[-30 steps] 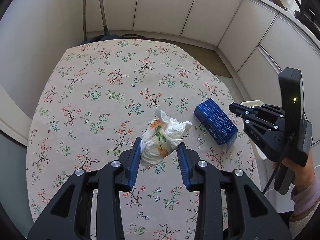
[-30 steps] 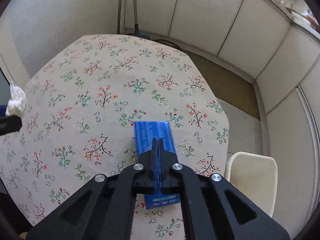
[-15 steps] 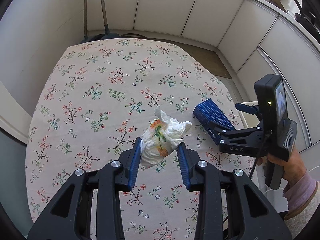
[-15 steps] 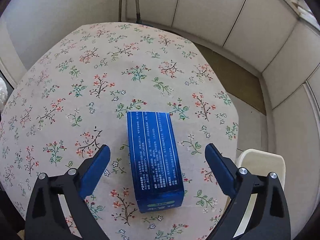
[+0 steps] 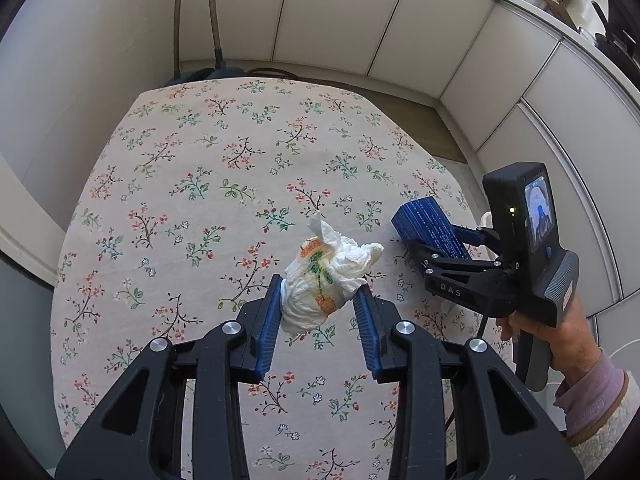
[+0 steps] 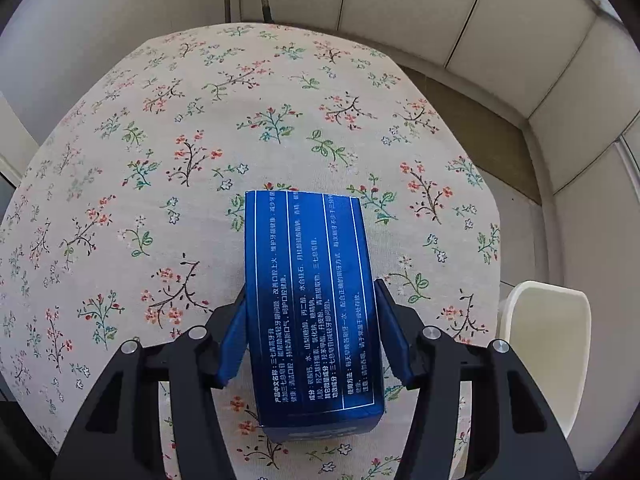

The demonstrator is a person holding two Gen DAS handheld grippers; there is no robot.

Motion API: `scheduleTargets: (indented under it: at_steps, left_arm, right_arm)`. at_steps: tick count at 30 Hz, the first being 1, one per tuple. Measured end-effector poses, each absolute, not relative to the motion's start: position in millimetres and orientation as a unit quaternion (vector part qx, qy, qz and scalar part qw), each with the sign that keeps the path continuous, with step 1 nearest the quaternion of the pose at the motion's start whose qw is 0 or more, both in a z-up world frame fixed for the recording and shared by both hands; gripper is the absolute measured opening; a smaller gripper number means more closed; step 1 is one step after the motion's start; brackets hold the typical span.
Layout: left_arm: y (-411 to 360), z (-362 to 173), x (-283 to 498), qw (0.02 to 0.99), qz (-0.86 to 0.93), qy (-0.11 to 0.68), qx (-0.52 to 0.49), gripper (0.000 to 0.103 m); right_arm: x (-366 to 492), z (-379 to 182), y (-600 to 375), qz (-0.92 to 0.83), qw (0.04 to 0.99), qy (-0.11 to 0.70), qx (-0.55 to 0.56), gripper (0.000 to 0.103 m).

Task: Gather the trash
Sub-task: 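Carry the blue box to the white bin and release it while the left carries the tissue, then lower the tissue into the white bin and open the left gripper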

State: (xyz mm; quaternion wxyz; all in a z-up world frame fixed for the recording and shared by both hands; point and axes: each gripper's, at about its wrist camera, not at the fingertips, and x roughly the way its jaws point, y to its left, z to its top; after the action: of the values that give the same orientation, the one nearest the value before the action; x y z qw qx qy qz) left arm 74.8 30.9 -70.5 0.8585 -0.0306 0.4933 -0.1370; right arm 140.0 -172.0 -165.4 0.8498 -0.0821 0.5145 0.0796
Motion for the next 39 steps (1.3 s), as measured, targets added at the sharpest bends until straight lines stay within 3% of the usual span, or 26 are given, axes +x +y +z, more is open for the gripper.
scheduleTargets:
  at_steps: [14, 26, 27, 29, 30, 33, 39]
  left_arm:
    - [-11.6, -40.7, 72.9, 0.882, -0.159, 0.441, -0.047, 0.033]
    - [-114.2, -25.4, 59.1, 0.898, -0.227, 0.376, -0.031, 0.034]
    - [-124.5, -25.8, 59.4, 0.897, -0.234, 0.375, -0.032, 0.034]
    - [-146.5, -26.4, 60.6, 0.893, -0.250, 0.372, -0.030, 0.034]
    - [-156.5, -27.7, 61.2, 0.893, -0.255, 0.371, -0.026, 0.034]
    - [-190.9, -27.8, 66.4, 0.888, -0.275, 0.368, -0.022, 0.034]
    - [-251.3, -28.8, 73.1, 0.874, -0.310, 0.374, -0.018, 0.034]
  right_arm:
    - [94.0, -73.7, -221.9, 0.007, 0.917, 0.394, -0.053, 0.056]
    - [46.0, -41.6, -352.5, -0.221, 0.924, 0.307, 0.047, 0.058]
    - [43.8, -41.5, -362.0, -0.235, 0.921, 0.306, 0.061, 0.061]
    - [36.2, -39.5, -383.9, -0.262, 0.913, 0.301, 0.091, 0.079]
    - [32.2, -37.8, -392.2, -0.272, 0.910, 0.296, 0.100, 0.082]
    - [18.0, -31.4, -414.8, -0.306, 0.902, 0.284, 0.110, 0.089]
    - [-22.1, -26.1, -468.6, -0.366, 0.878, 0.275, 0.143, 0.093]
